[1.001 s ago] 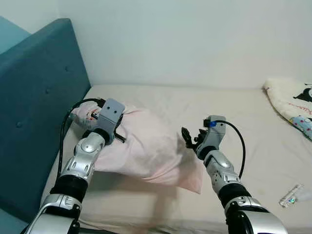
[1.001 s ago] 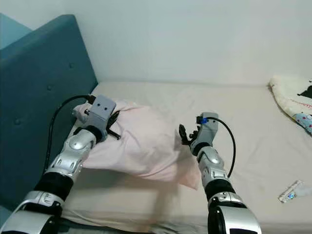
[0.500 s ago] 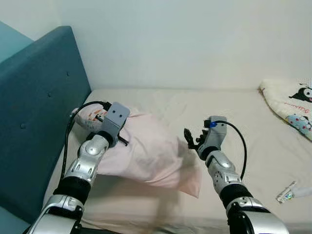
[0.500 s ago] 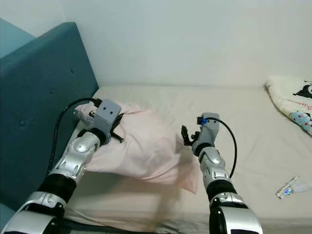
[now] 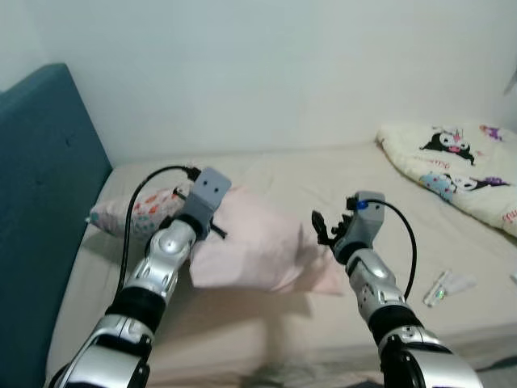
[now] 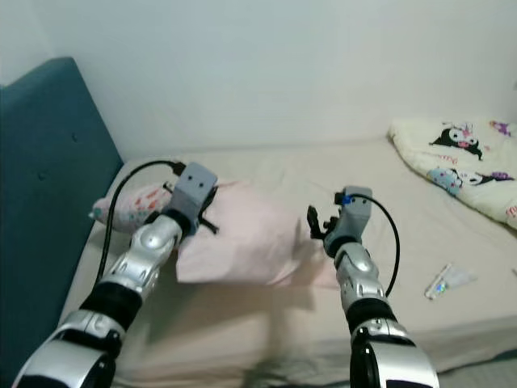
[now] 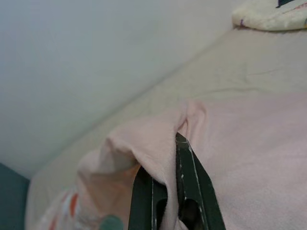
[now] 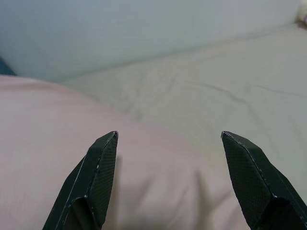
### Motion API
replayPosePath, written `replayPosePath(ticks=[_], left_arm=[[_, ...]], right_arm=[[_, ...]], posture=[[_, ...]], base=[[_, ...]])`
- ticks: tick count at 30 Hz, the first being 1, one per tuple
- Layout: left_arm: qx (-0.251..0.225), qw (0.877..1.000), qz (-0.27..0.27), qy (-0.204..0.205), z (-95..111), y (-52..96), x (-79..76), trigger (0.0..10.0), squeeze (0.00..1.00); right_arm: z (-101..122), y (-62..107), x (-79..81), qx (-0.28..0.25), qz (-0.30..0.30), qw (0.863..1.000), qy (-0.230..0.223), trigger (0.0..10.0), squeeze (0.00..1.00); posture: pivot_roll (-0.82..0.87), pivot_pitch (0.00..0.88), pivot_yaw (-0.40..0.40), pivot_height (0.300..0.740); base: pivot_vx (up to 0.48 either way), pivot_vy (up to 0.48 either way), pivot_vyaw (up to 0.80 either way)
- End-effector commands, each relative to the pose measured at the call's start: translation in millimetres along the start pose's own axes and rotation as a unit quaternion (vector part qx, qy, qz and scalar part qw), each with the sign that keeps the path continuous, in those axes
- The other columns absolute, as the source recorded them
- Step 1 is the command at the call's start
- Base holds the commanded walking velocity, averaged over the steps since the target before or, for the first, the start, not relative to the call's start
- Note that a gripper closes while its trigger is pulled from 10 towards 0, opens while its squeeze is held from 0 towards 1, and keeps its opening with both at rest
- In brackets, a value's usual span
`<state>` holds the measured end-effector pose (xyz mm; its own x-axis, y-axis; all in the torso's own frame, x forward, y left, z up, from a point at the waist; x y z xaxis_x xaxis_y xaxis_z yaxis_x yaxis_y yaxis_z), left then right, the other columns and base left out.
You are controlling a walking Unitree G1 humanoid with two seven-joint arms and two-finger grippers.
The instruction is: Clean up the room
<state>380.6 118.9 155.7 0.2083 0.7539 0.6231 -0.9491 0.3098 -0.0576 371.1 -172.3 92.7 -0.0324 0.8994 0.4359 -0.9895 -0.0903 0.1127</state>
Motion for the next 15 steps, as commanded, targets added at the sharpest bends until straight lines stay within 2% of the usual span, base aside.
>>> replayPosePath(ticks=[1,9,15], left_arm=[[-0.036,0.999,0.022,-0.012,15,-5.1,10.1,10.0,0.00],[-0.024,0.998,0.050,-0.004,16,-10.7,22.7,10.0,0.00],[-0.025,0.998,0.058,-0.004,17,-11.6,24.2,10.0,0.00]], right_arm=[[3,0.0,0.2,-0.009,0.001,1.000,-0.003,10.0,0.00],[4,0.5,-0.5,-0.016,0.001,1.000,-0.003,10.0,0.00],[4,1.0,-0.1,-0.019,0.002,1.000,-0.004,10.0,0.00]], posture=[[-0.17,0.000,0.013,0.740],[-0.18,0.000,0.022,0.740],[-0.18,0.000,0.025,0.740]], base=[[0.000,0.352,0.00],[0.000,0.361,0.00],[0.000,0.363,0.00]])
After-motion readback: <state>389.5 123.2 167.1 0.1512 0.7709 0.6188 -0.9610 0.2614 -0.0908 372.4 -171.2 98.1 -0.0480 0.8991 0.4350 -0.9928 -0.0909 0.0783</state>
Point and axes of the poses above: a point about 5 cm out from each wrist's last joint towards the gripper, its own y axis pointing back from the gripper into the wrist, its own z axis along the axis of the wrist's last joint, x = y × z, the point moved 1 cm from there along -y, pointing out of the wrist towards the gripper, and after that the axes turned 15 degrees about -y, right-handed, at the moved point
